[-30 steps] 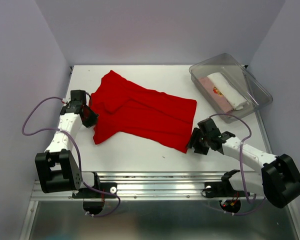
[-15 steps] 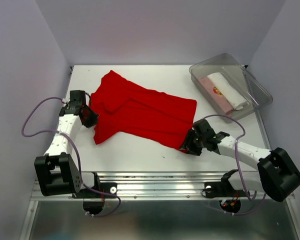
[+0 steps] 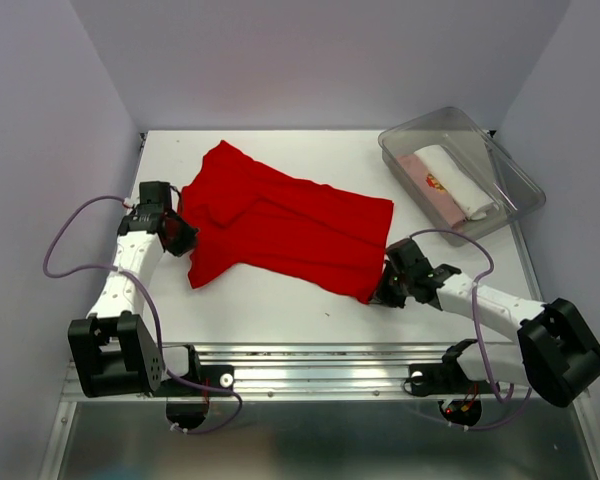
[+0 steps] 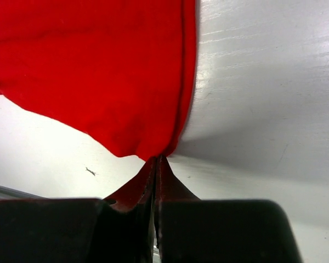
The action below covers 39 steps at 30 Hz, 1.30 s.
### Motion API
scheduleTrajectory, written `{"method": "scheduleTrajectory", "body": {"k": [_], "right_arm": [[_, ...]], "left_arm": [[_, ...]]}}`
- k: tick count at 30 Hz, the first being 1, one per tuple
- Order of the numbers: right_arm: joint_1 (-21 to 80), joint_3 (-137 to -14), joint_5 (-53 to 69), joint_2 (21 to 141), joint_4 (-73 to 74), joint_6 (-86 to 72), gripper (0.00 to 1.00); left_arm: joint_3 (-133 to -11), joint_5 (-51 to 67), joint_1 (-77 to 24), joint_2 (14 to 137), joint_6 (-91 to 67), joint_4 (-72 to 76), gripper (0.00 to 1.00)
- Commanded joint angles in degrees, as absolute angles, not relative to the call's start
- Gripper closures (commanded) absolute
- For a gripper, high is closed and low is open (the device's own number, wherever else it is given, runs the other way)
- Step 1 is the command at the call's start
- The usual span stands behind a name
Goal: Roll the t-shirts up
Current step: Fold the T-shirt at the center of the board.
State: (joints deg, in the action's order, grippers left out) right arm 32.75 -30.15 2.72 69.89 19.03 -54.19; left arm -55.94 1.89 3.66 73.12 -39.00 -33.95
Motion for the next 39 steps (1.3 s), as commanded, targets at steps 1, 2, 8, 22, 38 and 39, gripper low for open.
{"method": "scheduleTrajectory", "body": {"k": [1,2,8,22,38,39], "right_arm": [[33.3,-30.3,1.1,68.1,19.2,-53.6,0.99],[33.3,-30.4,1.1,67.9,19.6,-53.4,0.99],[33.3,-29.9,0.3,65.1,22.8,-52.2,0.99],[33.3,-33.0,-4.0,63.2,26.8,-51.0,0.99],[33.3,-34.5,-8.3,59.4,33.0,-50.5,0.99],[33.3,-35.2,-8.7,59.3,34.0,-50.2,0.99]], "left_arm": [[-54.5,1.5,3.3,68.0,-40.3,-35.9,1.0],[-54.1,1.5,3.3,67.0,-40.5,-36.2,1.0],[-50.0,1.1,3.3,63.2,-41.9,-37.4,1.0],[-51.3,-2.1,3.3,61.3,-43.5,-39.3,1.0],[-52.3,-2.7,3.3,62.4,-42.1,-39.8,1.0],[-52.2,-2.6,3.3,62.2,-42.3,-39.7,1.0]]}}
